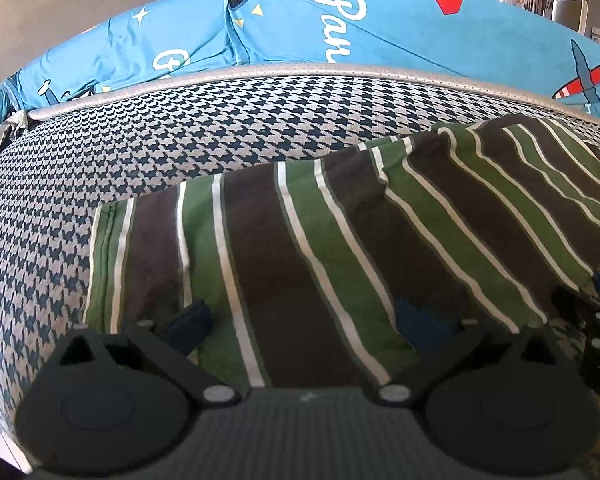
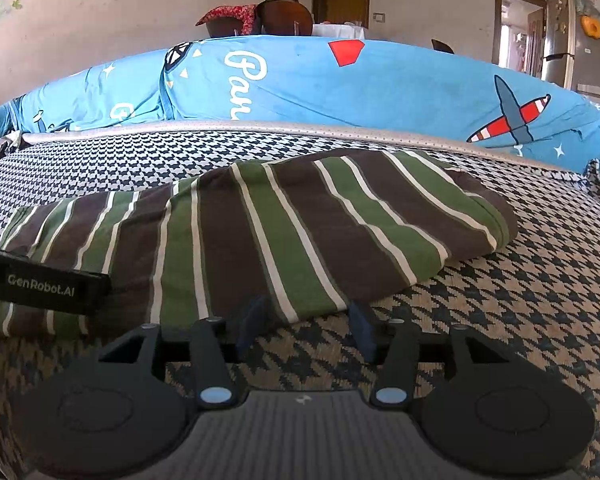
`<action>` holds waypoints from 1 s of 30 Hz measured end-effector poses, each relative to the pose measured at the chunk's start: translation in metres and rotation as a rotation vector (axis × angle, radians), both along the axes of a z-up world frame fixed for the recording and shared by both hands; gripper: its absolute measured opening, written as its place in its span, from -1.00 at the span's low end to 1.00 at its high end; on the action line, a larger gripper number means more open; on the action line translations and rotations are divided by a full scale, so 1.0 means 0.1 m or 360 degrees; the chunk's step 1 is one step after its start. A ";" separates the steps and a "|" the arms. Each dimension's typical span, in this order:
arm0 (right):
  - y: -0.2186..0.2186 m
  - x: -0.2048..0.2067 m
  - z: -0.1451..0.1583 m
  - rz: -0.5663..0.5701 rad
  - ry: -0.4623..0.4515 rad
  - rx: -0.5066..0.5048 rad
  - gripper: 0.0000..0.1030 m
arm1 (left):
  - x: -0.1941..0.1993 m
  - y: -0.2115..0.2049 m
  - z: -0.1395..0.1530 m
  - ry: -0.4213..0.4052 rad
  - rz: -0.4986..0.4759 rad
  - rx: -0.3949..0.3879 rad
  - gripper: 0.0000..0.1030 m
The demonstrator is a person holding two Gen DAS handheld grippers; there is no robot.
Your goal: Fold clothes
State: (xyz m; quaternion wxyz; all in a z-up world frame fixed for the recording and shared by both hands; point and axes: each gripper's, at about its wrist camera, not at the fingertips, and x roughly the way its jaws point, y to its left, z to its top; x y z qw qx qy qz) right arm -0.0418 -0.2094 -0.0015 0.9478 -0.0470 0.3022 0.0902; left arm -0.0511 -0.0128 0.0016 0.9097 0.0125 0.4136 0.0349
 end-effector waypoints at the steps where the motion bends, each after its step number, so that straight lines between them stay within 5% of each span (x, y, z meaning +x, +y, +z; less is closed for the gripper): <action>1: -0.01 -0.01 0.00 -0.0001 0.0000 0.0003 0.00 | -0.01 0.00 0.00 -0.0001 -0.0001 0.0001 1.00; 30: -0.01 -0.46 -0.01 -0.0026 0.0036 -0.0056 0.38 | -0.32 0.03 0.02 -0.0017 0.0021 -0.0011 1.00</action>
